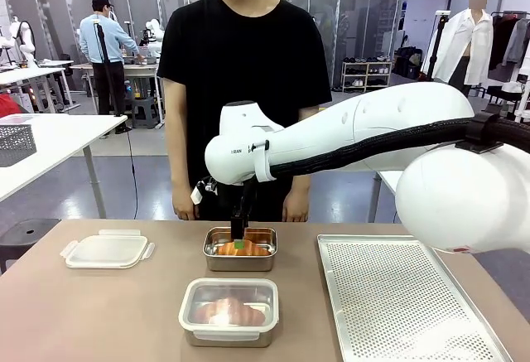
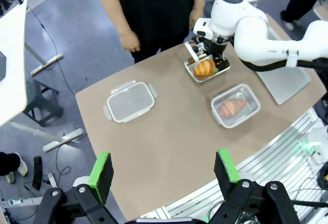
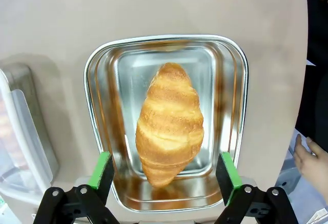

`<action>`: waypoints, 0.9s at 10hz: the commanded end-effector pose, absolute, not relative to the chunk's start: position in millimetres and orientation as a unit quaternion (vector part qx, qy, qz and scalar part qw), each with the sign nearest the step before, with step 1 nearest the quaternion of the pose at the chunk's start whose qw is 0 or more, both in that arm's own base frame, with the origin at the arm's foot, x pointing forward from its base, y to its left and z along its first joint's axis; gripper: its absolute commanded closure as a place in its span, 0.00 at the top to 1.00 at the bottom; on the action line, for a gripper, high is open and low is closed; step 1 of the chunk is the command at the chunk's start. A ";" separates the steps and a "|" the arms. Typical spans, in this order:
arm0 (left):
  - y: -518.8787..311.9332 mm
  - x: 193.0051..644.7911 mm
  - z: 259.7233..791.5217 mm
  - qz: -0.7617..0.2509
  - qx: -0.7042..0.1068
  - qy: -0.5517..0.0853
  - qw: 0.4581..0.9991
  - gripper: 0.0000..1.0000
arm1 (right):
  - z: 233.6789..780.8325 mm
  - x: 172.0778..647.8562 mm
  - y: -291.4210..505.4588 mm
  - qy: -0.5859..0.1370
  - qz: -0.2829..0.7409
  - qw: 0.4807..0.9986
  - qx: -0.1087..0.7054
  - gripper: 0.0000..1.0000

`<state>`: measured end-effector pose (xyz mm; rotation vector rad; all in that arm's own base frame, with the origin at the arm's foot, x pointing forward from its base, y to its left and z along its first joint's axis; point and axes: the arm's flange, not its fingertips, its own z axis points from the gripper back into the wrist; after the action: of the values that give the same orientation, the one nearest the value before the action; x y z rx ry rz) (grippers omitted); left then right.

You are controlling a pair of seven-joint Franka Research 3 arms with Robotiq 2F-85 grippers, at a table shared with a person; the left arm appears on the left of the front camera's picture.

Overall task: Place the bread into the airtight container.
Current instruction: Pick up a Butter Roll and place it into an empty Airtight Container.

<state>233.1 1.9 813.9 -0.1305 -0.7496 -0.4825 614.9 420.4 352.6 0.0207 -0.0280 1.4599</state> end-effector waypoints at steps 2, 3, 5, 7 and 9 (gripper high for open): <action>2.4 232.5 815.1 -0.238 -0.063 -0.363 0.899 1.00 | 353.3 614.5 421.4 -0.014 0.667 0.745 0.009 1.00; 2.4 232.5 815.1 -0.238 -0.063 -0.363 0.899 1.00 | 353.3 614.5 421.4 -0.014 0.667 0.745 0.009 1.00; 2.4 232.5 815.1 -0.238 -0.063 -0.363 0.899 1.00 | 353.3 614.5 421.4 -0.014 0.667 0.745 0.009 1.00; 2.4 232.5 815.1 -0.238 -0.063 -0.363 0.899 1.00 | 353.3 614.5 421.4 -0.014 0.667 0.745 0.009 1.00; 2.4 232.5 815.1 -0.238 -0.063 -0.363 0.899 1.00 | 353.3 614.5 421.4 -0.014 0.667 0.745 0.009 1.00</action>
<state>233.1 1.9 813.9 -0.1305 -0.7496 -0.4825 614.9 420.4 352.6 0.0207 -0.0280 1.4600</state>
